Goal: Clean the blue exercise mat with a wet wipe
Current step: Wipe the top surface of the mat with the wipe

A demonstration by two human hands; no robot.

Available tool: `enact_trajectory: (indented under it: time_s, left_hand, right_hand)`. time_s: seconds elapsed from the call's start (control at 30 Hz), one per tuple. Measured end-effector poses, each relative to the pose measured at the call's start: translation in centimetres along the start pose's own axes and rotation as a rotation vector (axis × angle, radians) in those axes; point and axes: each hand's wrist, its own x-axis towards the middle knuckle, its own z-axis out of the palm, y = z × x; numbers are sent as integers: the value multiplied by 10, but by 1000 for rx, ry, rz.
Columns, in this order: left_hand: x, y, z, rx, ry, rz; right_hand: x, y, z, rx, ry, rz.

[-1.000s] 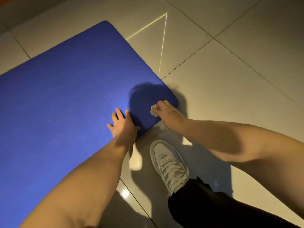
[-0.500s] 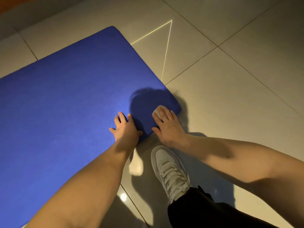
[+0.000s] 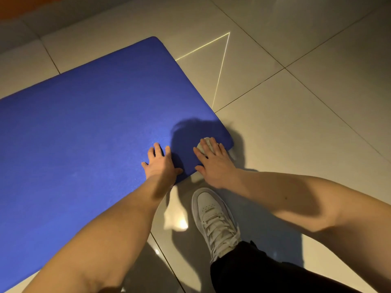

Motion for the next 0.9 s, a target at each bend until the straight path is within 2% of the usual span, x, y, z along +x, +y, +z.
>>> enact_trajectory:
  time_s: [0.13, 0.23, 0.3, 0.4, 0.47, 0.53, 0.6, 0.7, 0.77, 0.83, 0.9]
  left_hand:
    - [-4, -5, -4, -11, -3, 31]
    - [-7, -4, -9, 5, -31, 1]
    - [-8, -3, -10, 22, -30, -1]
    - [-10, -4, -8, 25, -23, 2]
    - [-12, -4, -9, 23, -19, -3]
    - [-12, -4, -10, 2, -12, -9]
    - [-13, -3, -9, -18, -12, -18]
    - [-17, -2, -10, -40, -35, -35]
    - [-20, -2, -16, -85, -69, -50]
    - [-23, 3, -25, -170, -69, -49]
    - [-26, 8, -42, -376, -27, -69]
  right_hand:
    - [0, 4, -2, -3, -23, -21]
    - [-1, 13, 0, -47, -4, -153]
    - [-2, 27, 0, -89, 15, -176]
    - [0, 45, -4, -37, 12, 35]
    - [5, 33, -3, 34, 9, 127]
    - [10, 10, 4, 42, 35, 78]
    - [8, -2, 8, 3, 32, -50]
    - [10, 13, -5, -18, -39, -148]
    - [12, 21, -28, 79, -57, -173]
    - [13, 24, -66, 351, -41, -143]
    - [21, 27, -111, 582, -16, -127]
